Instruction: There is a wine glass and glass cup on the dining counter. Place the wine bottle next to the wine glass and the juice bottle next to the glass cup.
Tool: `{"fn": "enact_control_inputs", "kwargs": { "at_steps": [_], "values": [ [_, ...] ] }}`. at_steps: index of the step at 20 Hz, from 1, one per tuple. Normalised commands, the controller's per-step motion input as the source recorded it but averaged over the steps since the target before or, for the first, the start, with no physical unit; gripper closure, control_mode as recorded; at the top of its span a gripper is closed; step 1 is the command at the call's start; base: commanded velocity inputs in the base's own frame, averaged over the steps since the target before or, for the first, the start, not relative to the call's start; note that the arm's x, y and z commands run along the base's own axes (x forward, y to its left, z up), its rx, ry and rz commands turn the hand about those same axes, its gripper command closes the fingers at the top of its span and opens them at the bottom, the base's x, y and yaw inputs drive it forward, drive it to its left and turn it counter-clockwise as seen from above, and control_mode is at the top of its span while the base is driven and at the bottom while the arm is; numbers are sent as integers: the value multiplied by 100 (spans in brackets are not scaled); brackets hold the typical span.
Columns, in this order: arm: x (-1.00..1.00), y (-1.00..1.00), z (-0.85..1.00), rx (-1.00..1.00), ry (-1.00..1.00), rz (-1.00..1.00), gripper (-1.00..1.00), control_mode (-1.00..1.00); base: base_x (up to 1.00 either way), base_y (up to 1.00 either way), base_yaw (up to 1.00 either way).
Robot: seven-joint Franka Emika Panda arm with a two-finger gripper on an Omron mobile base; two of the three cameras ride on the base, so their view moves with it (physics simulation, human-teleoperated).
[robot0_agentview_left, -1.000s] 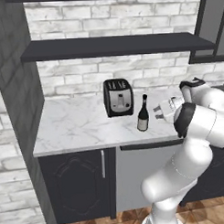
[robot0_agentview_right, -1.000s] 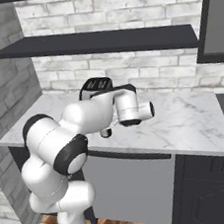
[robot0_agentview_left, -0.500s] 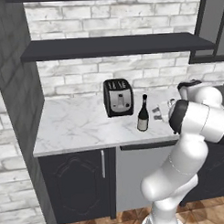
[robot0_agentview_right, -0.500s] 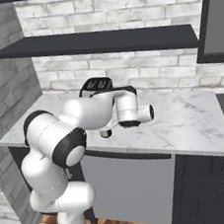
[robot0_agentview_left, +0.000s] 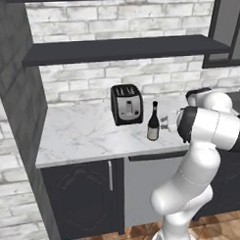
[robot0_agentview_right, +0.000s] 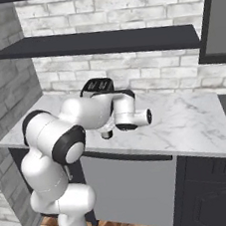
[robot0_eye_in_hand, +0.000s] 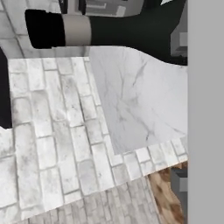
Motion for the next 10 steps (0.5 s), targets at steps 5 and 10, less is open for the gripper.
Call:
{"fn": "enact_control_inputs", "kwargs": {
  "at_steps": [5, 10],
  "values": [
    [15, 0, -20, 0, 0, -6, -100, -100, 0, 0, 0],
    [17, 0, -6, 0, 0, -5, -100, -100, 0, 0, 0]
  ]
}}
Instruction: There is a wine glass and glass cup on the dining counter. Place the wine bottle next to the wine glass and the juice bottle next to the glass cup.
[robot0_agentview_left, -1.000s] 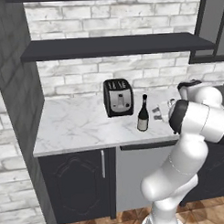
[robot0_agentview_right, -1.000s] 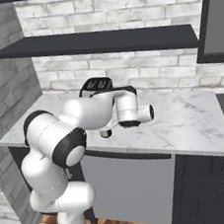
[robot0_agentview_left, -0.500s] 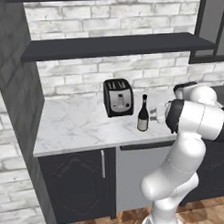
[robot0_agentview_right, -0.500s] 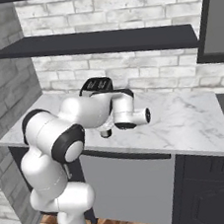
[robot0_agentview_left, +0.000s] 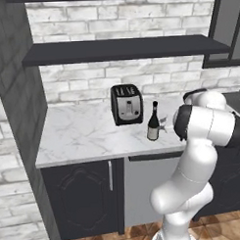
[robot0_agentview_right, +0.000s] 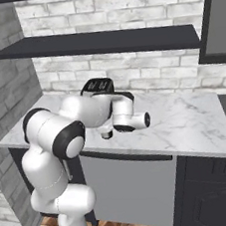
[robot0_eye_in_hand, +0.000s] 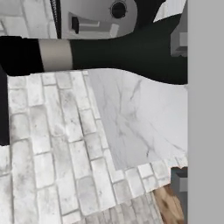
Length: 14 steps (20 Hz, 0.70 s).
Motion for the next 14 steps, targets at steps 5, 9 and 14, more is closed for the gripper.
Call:
{"fn": "enact_control_inputs", "kwargs": {
  "at_steps": [5, 9, 14],
  "values": [
    [36, 0, -1, 0, 0, -7, -100, -100, 0, 0, 0],
    [32, 0, 0, 0, -2, -7, -100, -100, 0, 0, 0],
    [29, -4, -11, 0, -2, -6, -100, -100, 0, 0, 0]
  ]
}}
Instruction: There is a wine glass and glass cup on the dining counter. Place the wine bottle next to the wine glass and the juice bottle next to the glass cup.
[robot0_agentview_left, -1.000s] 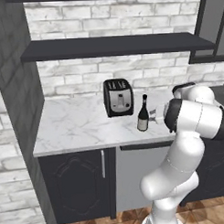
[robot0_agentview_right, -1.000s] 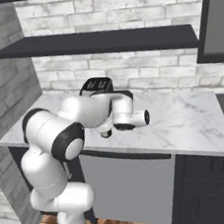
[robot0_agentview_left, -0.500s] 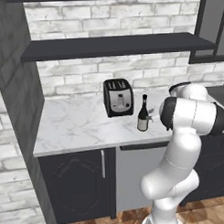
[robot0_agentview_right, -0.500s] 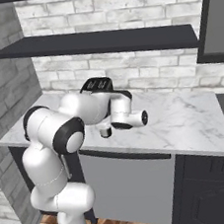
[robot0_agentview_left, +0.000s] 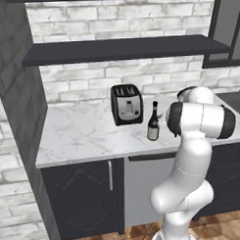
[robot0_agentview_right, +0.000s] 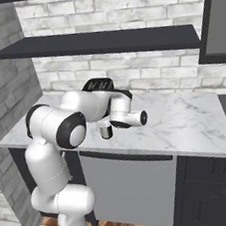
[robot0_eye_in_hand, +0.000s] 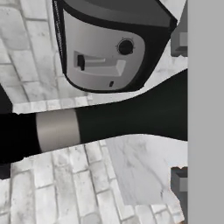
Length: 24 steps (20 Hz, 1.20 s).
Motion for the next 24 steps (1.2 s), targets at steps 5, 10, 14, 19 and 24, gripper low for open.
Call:
{"fn": "enact_control_inputs", "kwargs": {
  "at_steps": [5, 10, 14, 19, 24],
  "values": [
    [28, -9, -12, 0, -3, -4, -100, -100, 0, 0, 0],
    [26, -4, -17, 0, -4, -3, -100, -100, 0, 0, 0],
    [2, 1, -19, 0, -5, 0, -100, -100, 0, 0, 0],
    [-6, 24, -22, 0, 0, 0, 100, -100, 0, 0, 0],
    [-7, 25, 0, 0, 0, 0, 100, -100, 0, 0, 0]
  ]
}}
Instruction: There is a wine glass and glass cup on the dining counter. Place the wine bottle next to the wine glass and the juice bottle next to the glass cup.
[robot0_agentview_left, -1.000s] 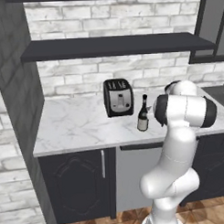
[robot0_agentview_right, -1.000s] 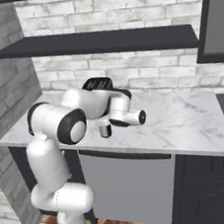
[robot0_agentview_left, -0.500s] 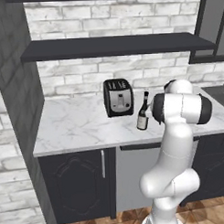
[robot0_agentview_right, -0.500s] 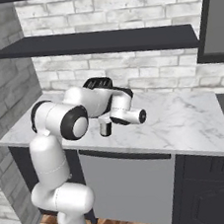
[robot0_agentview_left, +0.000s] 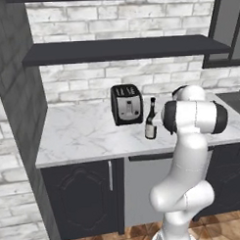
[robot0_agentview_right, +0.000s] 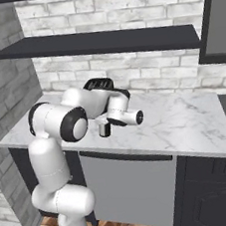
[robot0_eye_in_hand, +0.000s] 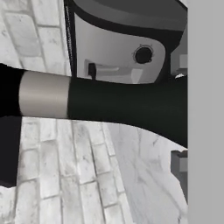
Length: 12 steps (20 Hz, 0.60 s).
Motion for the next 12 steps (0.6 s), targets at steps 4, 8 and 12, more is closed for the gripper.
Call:
{"fn": "enact_control_inputs", "kwargs": {
  "at_steps": [4, 8, 12],
  "values": [
    [-56, 0, 15, 0, -6, 2, 100, -100, 0, 0, 0],
    [-100, 0, 74, -5, -27, 7, 100, -100, 0, 0, 0],
    [-100, 3, 96, -10, -27, 18, 100, -100, 0, 0, 0]
  ]
}}
